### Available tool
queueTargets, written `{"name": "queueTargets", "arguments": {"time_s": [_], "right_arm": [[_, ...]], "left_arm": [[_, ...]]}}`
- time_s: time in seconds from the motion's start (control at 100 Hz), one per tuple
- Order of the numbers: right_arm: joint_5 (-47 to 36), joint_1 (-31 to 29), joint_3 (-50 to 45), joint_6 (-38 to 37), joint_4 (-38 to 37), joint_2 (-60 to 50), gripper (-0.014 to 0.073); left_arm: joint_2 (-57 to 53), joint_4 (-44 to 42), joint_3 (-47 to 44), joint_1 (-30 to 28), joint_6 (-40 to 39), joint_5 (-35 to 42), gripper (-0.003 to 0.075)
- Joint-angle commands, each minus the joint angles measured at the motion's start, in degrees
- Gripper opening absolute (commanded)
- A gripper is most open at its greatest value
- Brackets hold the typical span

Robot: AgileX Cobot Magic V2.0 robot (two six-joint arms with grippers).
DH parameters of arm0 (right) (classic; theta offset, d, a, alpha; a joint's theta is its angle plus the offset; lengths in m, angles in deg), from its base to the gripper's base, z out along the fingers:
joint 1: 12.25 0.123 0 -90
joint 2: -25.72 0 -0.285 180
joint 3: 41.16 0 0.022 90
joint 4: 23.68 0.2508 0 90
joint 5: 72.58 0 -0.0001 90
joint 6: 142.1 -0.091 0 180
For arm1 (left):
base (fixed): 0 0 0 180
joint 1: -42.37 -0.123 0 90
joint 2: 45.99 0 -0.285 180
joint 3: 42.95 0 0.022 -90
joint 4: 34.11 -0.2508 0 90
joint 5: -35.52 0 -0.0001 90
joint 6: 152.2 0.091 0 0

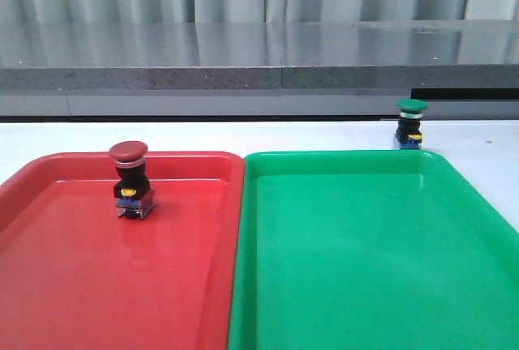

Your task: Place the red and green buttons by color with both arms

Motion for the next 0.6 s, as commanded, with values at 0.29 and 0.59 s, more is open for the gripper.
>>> {"name": "queueTargets", "arguments": {"time_s": [0.29,0.59], "right_arm": [[-3.5,-0.2,7.2,0.3,-0.1,0.8,-0.0067],[7.4,-0.2,25.8,1.0,-0.2,23.3,-0.0067]], "left_arm": [[-1.9,0.3,-1.4,-0.1,-0.5,4.2,-0.0019],[-1.9,0.3,-1.4,-0.1,-0.5,4.2,-0.0019]]}}
